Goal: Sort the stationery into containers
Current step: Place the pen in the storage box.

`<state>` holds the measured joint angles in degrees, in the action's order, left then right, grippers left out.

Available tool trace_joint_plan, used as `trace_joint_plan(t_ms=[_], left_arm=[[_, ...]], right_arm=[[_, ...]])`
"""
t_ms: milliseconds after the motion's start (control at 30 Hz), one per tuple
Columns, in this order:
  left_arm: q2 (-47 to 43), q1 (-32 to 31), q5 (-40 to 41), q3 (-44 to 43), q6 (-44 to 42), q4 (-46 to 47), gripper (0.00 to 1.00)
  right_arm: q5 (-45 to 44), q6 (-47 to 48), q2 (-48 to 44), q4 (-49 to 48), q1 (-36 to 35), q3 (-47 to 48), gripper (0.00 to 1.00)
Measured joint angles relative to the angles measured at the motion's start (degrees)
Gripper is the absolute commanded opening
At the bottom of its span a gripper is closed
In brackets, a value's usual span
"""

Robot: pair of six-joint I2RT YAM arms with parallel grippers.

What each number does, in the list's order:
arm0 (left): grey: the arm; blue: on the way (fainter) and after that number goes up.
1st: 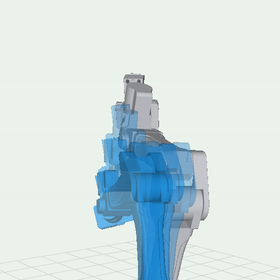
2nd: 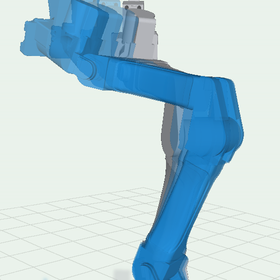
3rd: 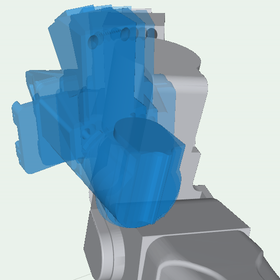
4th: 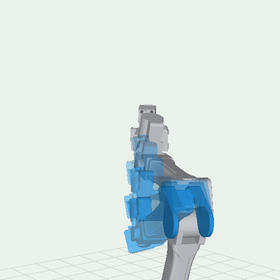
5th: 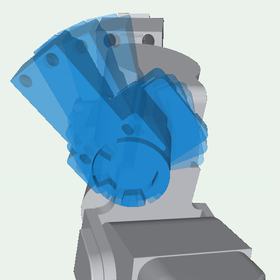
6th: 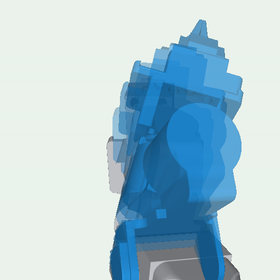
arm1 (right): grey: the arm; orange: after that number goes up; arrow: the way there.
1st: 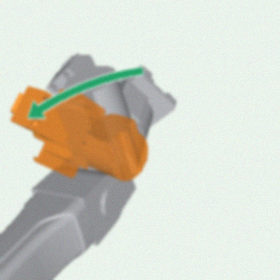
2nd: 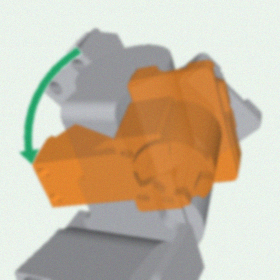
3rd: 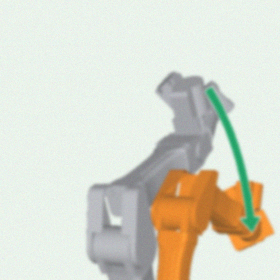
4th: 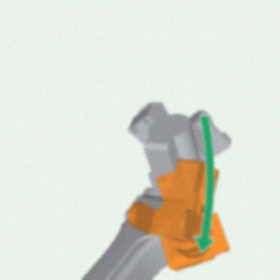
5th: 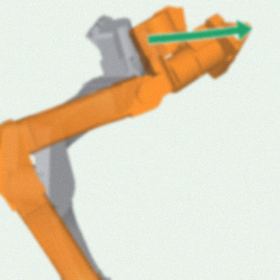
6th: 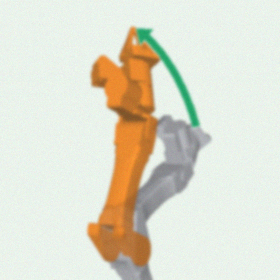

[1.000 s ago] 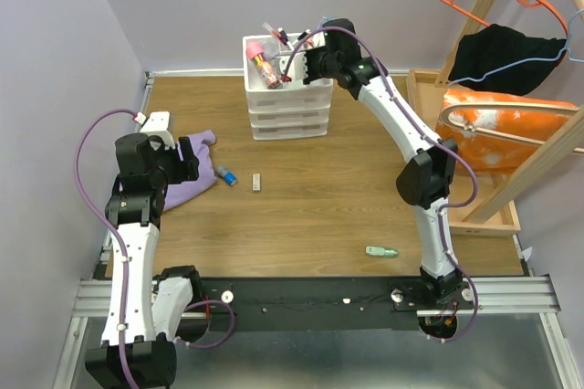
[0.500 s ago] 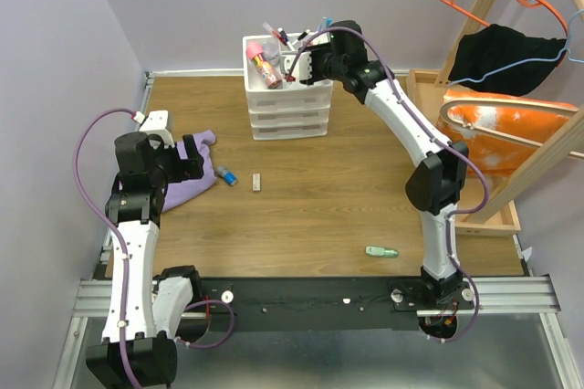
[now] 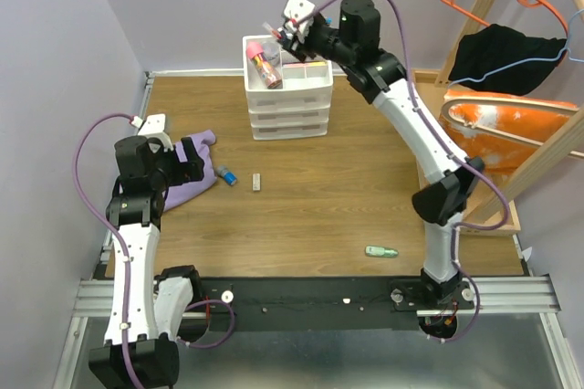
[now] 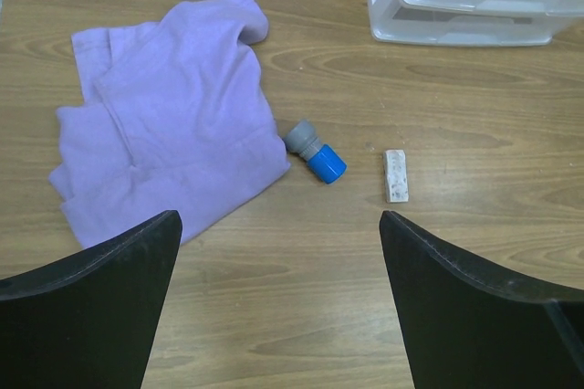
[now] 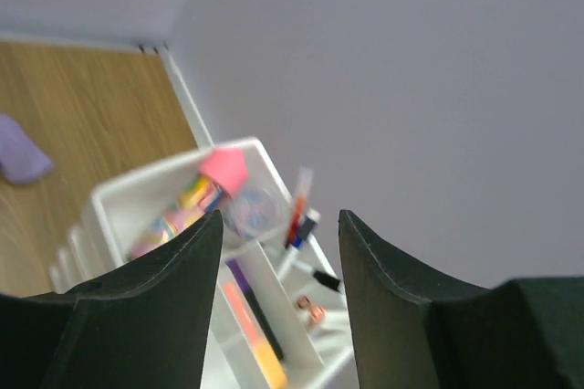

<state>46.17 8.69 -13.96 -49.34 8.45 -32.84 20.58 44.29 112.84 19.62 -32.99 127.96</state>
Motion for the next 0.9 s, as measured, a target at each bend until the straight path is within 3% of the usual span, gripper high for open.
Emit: trace_joint_plan(t_ms=[167, 367, 900], left_arm=[[-1.4, 0.0, -0.2, 0.2, 0.2, -0.5, 0.99], [-3.3, 0.1, -0.2, 0.3, 0.1, -1.2, 0.99], [-4.2, 0.2, -0.1, 1.9, 0.0, -1.1, 0.99]], right_arm=[[0.8, -19.9, 9.7, -3.7, -1.3, 12.2, 0.63], [0.9, -32.6, 16.9, -5.4, -0.9, 12.6, 0.64], [0.3, -38.0, 23.1, -6.2, -0.9, 17.6, 0.64]])
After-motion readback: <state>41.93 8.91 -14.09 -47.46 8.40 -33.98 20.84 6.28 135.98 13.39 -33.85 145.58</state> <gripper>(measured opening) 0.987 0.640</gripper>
